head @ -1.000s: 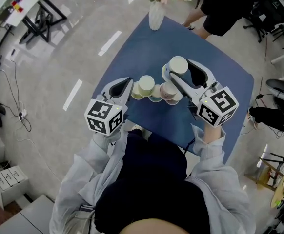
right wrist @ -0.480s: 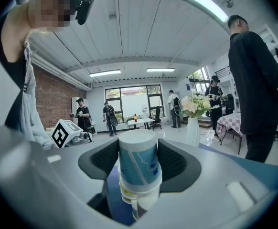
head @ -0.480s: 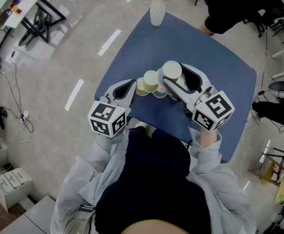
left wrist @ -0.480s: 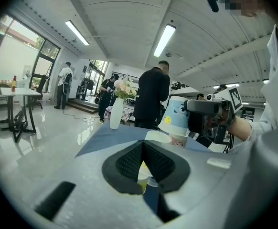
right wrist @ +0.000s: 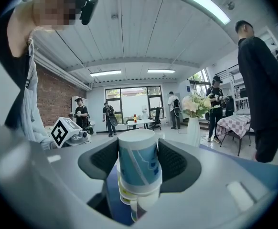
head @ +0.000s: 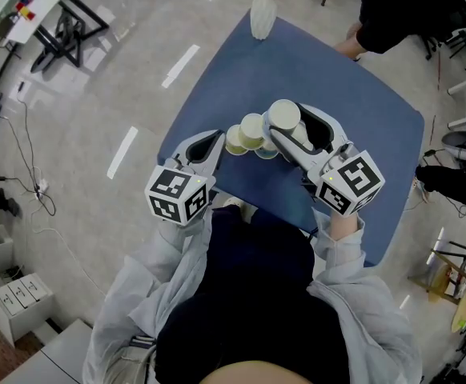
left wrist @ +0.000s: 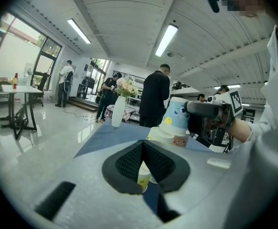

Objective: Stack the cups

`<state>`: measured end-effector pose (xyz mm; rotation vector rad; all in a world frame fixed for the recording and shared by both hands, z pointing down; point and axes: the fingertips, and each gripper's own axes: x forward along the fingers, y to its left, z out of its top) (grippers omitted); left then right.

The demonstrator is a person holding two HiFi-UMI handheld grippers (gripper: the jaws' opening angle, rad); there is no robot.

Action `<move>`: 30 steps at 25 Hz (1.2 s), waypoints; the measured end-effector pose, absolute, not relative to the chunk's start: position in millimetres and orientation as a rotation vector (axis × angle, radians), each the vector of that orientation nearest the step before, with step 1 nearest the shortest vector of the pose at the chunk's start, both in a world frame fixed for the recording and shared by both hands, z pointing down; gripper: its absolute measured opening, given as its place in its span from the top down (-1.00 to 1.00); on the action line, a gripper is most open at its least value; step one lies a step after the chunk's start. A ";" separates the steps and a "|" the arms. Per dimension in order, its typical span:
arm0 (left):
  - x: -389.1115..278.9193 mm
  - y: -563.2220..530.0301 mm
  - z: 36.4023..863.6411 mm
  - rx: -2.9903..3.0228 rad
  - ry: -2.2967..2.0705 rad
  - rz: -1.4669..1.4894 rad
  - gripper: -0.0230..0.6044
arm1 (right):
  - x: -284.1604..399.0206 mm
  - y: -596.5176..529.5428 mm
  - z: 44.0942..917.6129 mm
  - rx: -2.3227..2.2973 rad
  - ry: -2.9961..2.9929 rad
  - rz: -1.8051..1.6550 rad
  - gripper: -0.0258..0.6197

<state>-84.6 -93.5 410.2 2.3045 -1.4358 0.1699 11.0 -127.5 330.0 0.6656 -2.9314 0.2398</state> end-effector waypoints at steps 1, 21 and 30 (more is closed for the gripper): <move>-84.8 -93.7 410.7 2.305 -1.433 0.171 0.93 | 11.1 -127.6 330.0 0.667 -2.932 0.238 0.07; -105.0 -87.3 413.4 2.374 -1.356 0.169 0.93 | 29.7 -119.6 329.6 0.941 -2.951 0.256 -0.44; -113.0 -70.3 417.5 2.383 -1.354 0.150 0.93 | 39.6 -87.4 324.2 1.051 -2.938 0.265 -0.35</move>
